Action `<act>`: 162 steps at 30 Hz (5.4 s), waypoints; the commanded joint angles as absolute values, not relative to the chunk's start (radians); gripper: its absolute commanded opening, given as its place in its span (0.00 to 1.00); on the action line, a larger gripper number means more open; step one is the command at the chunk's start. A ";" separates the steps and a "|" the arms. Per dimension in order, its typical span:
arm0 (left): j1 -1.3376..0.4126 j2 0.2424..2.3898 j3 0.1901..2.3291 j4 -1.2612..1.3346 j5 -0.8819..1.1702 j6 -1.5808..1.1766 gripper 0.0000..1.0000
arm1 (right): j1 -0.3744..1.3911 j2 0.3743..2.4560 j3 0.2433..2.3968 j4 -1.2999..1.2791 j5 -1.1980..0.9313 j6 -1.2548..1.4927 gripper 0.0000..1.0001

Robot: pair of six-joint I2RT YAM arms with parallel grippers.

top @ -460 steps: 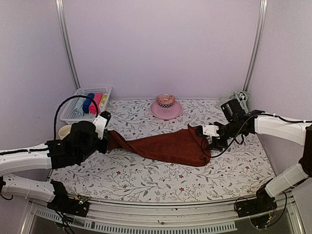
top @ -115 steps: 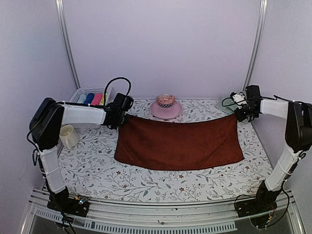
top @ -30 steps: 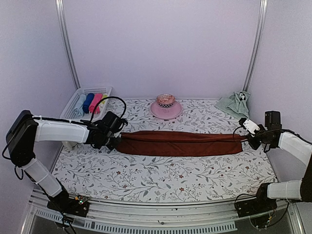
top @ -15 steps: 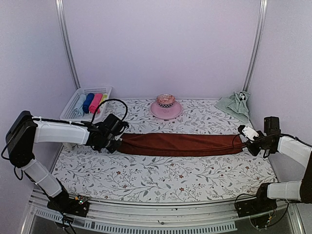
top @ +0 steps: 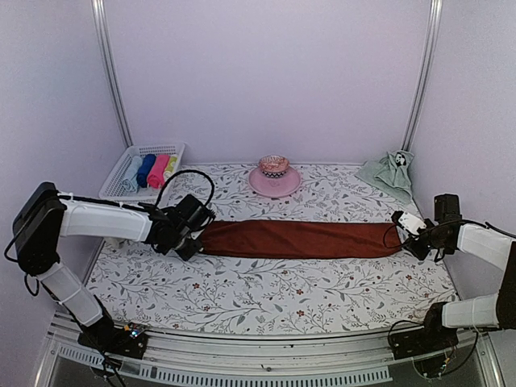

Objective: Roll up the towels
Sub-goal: Fold the towel at the center of the board, then smooth out the towel at the center of the board.

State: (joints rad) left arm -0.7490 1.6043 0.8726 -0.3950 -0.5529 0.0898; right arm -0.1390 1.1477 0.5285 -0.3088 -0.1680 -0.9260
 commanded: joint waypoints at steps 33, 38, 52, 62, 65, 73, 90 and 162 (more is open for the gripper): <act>-0.600 1.858 1.104 -0.145 -0.546 0.159 0.71 | -0.061 1.638 1.007 -0.398 -0.109 -0.453 0.22; -0.598 1.886 1.104 -0.127 -0.557 0.172 0.70 | -0.058 1.673 1.005 -0.387 -0.062 -0.419 0.39; -0.598 1.876 1.065 -0.095 -0.581 0.195 0.69 | -0.107 1.737 1.013 -0.416 -0.137 -0.375 0.38; -0.600 1.874 1.057 -0.098 -0.584 0.188 0.69 | -0.158 1.761 1.030 -0.455 -0.258 -0.370 0.25; -0.602 1.871 1.058 -0.097 -0.583 0.188 0.69 | -0.166 1.762 1.034 -0.464 -0.284 -0.370 0.23; -0.604 1.881 1.057 -0.099 -0.592 0.187 0.69 | -0.185 1.775 1.048 -0.481 -0.341 -0.371 0.08; -0.610 1.902 1.066 -0.109 -0.626 0.193 0.68 | -0.187 1.730 1.075 -0.472 -0.366 -0.365 0.02; -0.604 2.021 1.107 -0.145 -0.734 0.188 0.62 | -0.210 1.756 1.119 -0.455 -0.392 -0.338 0.02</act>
State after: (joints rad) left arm -0.6086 1.9858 1.0973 -0.1169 -0.7181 0.1905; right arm -0.2043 1.8046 1.0927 -0.4850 -0.3775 -0.3344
